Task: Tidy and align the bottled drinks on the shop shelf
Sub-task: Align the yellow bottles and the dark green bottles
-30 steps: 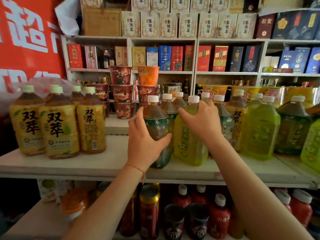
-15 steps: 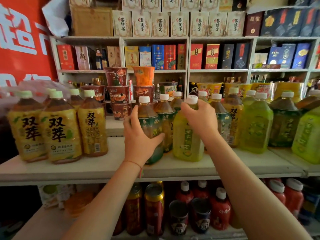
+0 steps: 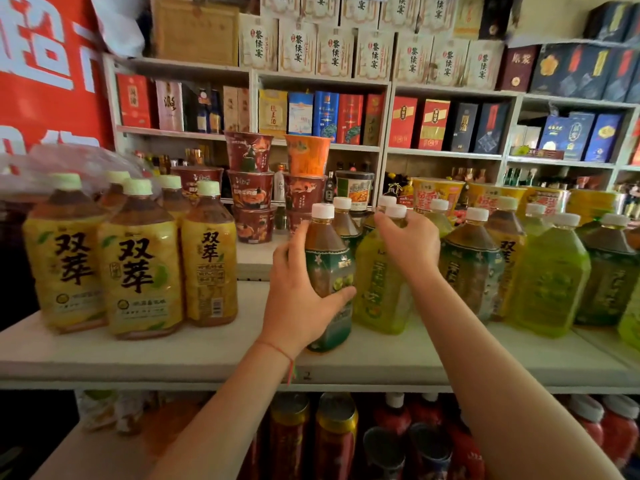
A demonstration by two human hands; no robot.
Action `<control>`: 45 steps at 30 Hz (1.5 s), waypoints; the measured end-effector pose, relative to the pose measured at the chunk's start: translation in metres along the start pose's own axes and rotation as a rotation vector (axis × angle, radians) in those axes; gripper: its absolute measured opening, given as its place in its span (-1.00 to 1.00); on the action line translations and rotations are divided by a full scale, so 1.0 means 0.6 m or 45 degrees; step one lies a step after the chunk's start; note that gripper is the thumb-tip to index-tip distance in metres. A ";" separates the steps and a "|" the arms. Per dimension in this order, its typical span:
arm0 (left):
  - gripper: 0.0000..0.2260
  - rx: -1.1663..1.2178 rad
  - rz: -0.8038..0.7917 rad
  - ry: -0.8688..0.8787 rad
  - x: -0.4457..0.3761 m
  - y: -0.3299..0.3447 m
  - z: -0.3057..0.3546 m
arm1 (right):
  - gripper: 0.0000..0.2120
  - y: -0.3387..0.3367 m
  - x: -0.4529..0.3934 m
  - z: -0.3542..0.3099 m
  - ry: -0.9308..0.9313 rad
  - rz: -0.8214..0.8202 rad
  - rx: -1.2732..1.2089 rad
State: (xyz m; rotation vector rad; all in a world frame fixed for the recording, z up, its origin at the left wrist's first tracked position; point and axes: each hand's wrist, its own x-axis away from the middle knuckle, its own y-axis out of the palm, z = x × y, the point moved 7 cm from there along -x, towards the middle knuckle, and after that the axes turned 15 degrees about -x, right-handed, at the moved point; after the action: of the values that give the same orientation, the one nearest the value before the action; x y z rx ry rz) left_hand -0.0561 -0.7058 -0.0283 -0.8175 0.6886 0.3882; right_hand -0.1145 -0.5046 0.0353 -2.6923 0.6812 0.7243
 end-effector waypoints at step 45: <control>-0.66 0.097 -0.146 -0.147 -0.024 0.164 0.265 | -0.59 -0.313 -0.023 -0.004 -0.109 -0.215 -0.184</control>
State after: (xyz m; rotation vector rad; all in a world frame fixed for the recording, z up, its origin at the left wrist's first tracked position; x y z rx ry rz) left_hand -0.0572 -0.5219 0.0068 -0.7527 0.5435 0.3015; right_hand -0.0295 -0.3402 0.0698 -2.7863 0.3892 0.8683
